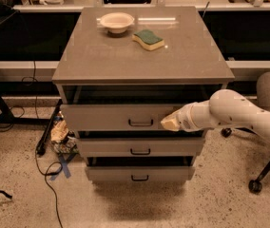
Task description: Close top drawer
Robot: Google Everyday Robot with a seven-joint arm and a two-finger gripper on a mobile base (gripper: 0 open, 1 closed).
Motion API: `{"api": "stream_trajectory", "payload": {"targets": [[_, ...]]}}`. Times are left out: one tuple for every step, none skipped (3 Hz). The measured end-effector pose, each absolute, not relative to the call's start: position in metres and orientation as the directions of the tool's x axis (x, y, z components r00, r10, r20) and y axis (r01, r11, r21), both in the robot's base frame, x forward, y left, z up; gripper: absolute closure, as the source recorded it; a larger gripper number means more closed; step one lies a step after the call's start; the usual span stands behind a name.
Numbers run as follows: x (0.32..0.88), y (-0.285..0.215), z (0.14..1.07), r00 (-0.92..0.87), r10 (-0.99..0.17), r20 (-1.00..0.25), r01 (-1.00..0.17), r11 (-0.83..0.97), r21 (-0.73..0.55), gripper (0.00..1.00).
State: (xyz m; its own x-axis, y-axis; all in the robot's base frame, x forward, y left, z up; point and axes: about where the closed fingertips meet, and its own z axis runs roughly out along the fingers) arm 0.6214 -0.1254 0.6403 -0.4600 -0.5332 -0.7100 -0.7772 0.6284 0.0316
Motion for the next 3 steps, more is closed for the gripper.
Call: {"api": "stream_trajectory", "payload": {"targets": [[0.640, -0.133, 0.657, -0.428, -0.517, -0.742, -0.755, 0.655, -0.021, 1.00], [0.628, -0.162, 0.687, -0.424, -0.489, -0.763, -0.713, 0.700, -0.052, 1.00], [0.592, -0.209, 0.741, -0.403, -0.470, -0.785, -0.660, 0.744, -0.107, 1.00]]}}
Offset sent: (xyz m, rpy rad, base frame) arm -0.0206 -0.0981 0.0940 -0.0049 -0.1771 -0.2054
